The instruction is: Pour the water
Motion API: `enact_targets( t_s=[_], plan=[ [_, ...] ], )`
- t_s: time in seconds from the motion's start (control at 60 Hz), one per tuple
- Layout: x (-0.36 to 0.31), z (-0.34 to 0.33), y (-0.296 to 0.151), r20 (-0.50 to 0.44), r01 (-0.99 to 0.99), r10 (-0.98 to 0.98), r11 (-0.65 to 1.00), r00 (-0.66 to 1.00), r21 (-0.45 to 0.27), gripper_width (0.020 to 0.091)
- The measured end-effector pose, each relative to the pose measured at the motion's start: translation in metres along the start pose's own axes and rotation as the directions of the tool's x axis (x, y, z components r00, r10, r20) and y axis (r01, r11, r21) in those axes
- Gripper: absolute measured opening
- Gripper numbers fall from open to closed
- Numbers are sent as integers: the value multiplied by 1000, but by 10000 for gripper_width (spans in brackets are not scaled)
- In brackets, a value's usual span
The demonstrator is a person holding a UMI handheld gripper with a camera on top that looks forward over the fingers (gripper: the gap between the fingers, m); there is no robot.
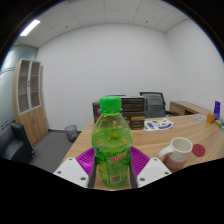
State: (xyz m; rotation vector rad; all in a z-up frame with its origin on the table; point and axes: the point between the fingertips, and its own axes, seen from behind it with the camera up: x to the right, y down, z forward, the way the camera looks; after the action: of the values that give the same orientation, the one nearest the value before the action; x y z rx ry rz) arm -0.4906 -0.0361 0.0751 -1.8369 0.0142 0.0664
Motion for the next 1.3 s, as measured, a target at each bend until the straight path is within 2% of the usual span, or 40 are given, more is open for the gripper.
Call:
enact_targets(
  t_s=[0.183,0.333,0.533,0.633,0.733,0.8,0.85,1.1,1.2,1.3],
  plan=[
    [7,2,-2,-2,-48,48,999,999,1,386],
    [12,4,-3,-2,-106,106,994,994,-3,385],
    [21,6,-12,26,-485,488,871,873,-75,386],
    [25,3,-29,22,-695,700,711,713,-105,385],
    [36,4,-42,6,-899,906,421,423,-118,385],
    [45,3,-55,16,-967,972,235,234,-98,382],
    [53,-1,-60,3,-988,993,120,121,-96,385],
    [74,9,-65,-21,-961,969,-248,-247,-125,382],
    [81,13,-63,-24,-936,945,-328,-327,-128,384],
    [82,10,-63,-34,-929,941,-339,-338,-148,383]
  ],
)
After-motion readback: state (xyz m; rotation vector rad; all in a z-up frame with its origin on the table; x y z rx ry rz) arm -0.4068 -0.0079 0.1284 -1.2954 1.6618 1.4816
